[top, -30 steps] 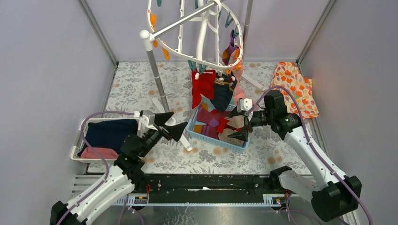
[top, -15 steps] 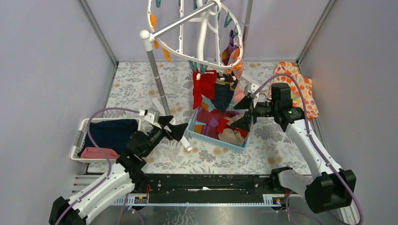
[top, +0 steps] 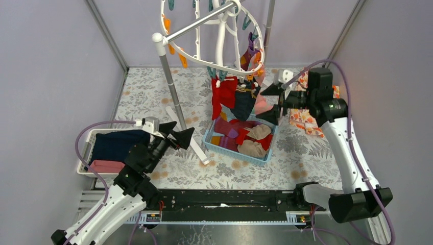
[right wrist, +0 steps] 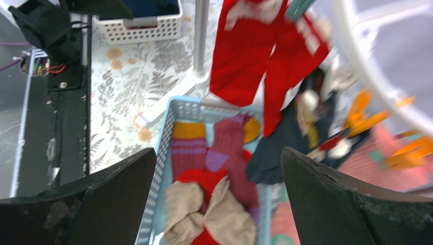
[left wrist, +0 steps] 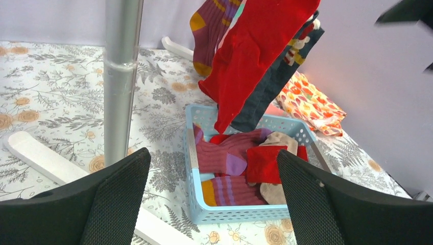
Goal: Clip the socks to the hanger
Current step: Adjust the clothesline at the center of the board.
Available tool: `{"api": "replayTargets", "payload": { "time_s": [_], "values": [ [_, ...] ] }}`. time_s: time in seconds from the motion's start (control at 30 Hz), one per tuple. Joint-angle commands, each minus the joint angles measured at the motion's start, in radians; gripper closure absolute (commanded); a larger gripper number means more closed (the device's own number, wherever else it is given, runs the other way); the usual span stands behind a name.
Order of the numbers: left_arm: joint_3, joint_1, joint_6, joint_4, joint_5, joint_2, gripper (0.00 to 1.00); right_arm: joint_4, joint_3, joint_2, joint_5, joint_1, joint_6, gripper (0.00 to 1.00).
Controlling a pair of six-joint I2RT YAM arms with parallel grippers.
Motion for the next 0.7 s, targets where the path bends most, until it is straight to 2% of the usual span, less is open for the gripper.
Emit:
{"api": "replayTargets", "payload": {
  "time_s": [0.0,0.1,0.17,0.3,0.47,0.57,0.67],
  "values": [
    [0.057,-0.001,0.029,-0.083,-0.003,-0.018,0.04,-0.065,0.234,0.057,-0.033,-0.003,0.032,0.00],
    [0.096,-0.001,0.045,-0.114,-0.023,-0.023,0.06,0.106,0.281,0.096,-0.084,0.009,0.274,0.00],
    [0.124,0.000,0.063,-0.148,-0.054,-0.021,0.06,0.158,0.306,0.110,-0.061,0.017,0.355,0.00],
    [0.204,-0.001,0.193,-0.217,-0.136,0.016,0.07,0.049,0.346,0.113,-0.029,0.018,0.309,0.00],
    [0.356,0.002,0.374,-0.254,-0.195,0.164,0.08,0.084,0.216,0.056,0.032,-0.042,0.324,0.00],
    [0.400,0.005,0.408,-0.234,-0.179,0.243,0.07,0.162,0.126,0.062,-0.116,-0.165,0.407,0.00],
    [0.383,0.029,0.414,-0.152,-0.205,0.296,0.06,0.145,0.087,0.060,-0.156,-0.208,0.401,0.00]
  ]
}}
